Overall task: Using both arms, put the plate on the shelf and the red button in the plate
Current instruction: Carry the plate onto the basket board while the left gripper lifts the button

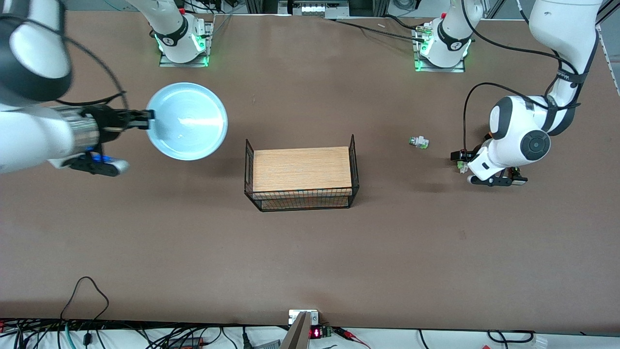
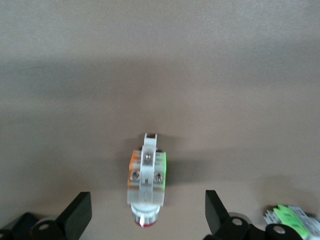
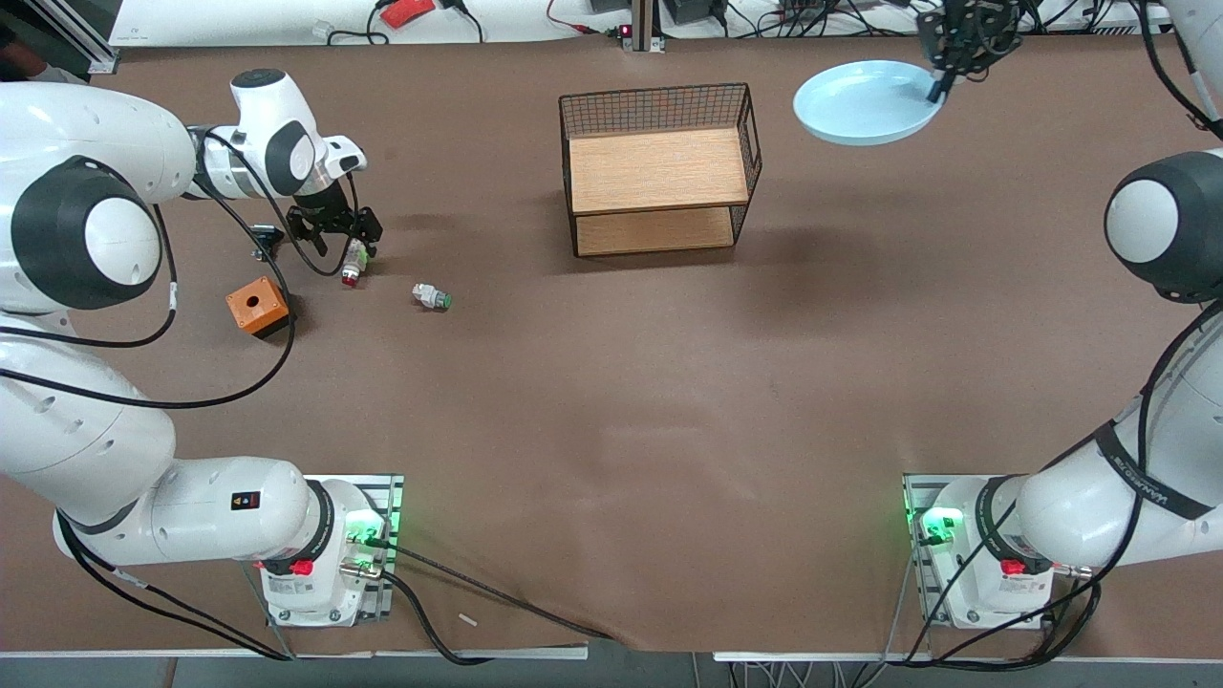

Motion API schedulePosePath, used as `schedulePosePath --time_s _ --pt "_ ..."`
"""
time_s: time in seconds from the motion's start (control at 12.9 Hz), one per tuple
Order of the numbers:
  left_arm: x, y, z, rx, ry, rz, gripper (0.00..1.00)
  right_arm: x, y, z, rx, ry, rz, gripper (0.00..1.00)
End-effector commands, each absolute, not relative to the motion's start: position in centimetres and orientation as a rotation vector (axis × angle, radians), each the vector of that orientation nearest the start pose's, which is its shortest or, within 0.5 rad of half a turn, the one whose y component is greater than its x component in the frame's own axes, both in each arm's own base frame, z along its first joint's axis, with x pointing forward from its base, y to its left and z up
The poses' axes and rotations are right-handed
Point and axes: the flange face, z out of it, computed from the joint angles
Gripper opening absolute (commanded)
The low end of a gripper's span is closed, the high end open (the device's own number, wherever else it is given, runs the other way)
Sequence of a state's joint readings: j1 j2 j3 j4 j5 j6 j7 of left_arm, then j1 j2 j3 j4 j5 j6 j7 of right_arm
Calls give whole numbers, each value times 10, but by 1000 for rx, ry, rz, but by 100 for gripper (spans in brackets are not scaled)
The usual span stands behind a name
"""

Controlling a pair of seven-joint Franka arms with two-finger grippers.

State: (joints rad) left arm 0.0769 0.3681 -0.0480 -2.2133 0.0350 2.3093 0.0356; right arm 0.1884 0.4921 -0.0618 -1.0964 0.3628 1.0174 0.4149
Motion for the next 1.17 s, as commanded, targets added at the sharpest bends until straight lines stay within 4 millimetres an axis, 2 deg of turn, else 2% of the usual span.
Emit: schedulePosePath --time_s 0.0,0.31,0.47,0.54,0.62,0.78,0.93,1.09 --pt "520 19 171 -3119 119 408 100 607 187 523 -2846 370 868 0" --pt "518 21 167 -3120 124 422 98 602 246 528 -2832 447 771 0" --pt "517 20 167 -3119 126 432 77 600 278 522 -2840 489 719 0" --pt "517 20 169 -3118 136 434 49 598 294 517 -2844 495 697 0" --pt "516 21 168 -3118 136 442 39 597 309 511 -2846 492 677 0" --pt "517 21 167 -3118 133 444 22 596 329 500 -2858 480 637 0" --pt "518 21 170 -3116 133 456 5 589 344 474 -2888 473 637 0" --pt "520 21 174 -3114 125 458 0 580 356 458 -2942 449 619 0"
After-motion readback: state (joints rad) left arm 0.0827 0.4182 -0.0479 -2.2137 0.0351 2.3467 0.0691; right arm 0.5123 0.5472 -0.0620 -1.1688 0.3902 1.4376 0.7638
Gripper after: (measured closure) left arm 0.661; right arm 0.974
